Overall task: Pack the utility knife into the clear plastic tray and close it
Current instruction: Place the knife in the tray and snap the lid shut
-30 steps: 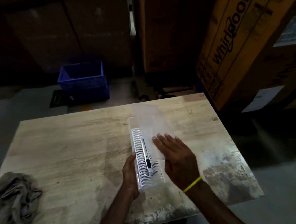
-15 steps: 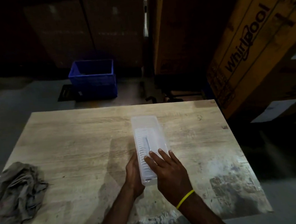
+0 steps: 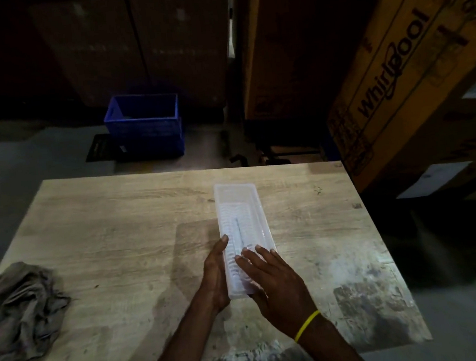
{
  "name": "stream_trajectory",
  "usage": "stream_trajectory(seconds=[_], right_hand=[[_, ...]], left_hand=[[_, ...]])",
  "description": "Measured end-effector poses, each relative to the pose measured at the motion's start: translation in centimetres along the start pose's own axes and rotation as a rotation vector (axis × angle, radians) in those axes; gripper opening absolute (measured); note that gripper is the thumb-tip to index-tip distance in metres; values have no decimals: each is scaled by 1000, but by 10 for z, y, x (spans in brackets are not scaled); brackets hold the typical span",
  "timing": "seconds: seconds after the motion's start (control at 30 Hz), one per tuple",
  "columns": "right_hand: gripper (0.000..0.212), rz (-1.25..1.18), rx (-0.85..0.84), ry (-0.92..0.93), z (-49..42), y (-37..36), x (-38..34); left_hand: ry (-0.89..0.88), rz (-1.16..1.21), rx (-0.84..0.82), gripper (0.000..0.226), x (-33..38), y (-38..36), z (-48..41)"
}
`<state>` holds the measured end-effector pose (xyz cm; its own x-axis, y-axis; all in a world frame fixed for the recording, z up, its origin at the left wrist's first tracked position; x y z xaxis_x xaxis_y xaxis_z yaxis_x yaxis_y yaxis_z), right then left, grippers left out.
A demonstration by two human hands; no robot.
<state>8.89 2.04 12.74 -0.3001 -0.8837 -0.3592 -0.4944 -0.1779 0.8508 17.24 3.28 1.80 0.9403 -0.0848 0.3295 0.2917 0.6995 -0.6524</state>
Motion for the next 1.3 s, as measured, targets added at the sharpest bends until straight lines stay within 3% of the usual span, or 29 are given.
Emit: stream_trajectory(seconds=[0.57,0.77,0.9,1.0,1.1,1.2,1.3], right_hand=[[57,-182,44,92,-11,23,-3],[55,-150,31,127,-3,16,-6],[56,-196,34,102,-5,21,-6],[53,-438,132,-170,-10,34,12],[50,-664,392,-817,20,31,65],[64,-1201,216,-1367,53,-24,71],[47,-1457,75,-1543,64,-40,49]], left_hand=[[-95,31,-81,52,15,-24,15],[-81,-13,18,48,16,-19,15],[-56,-101,18,58,12,-20,19],[-68,-95,22,62,13,-19,17],[-92,-52,40,39,17,-20,15],[-106,-61,35,38,18,-23,12],[-94,-115,43,38,15,-20,10]])
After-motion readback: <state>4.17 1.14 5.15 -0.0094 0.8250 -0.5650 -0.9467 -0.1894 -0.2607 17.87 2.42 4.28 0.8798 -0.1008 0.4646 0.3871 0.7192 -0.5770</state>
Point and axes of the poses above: each hand's wrist, its own z-axis away from the middle knuckle, its own y-axis out of the back of the hand, x = y × z, the point moved 10 cm from there along -z, towards the middle knuckle, and after that the axes turned 8 degrees about x, right-handed, at the moved point
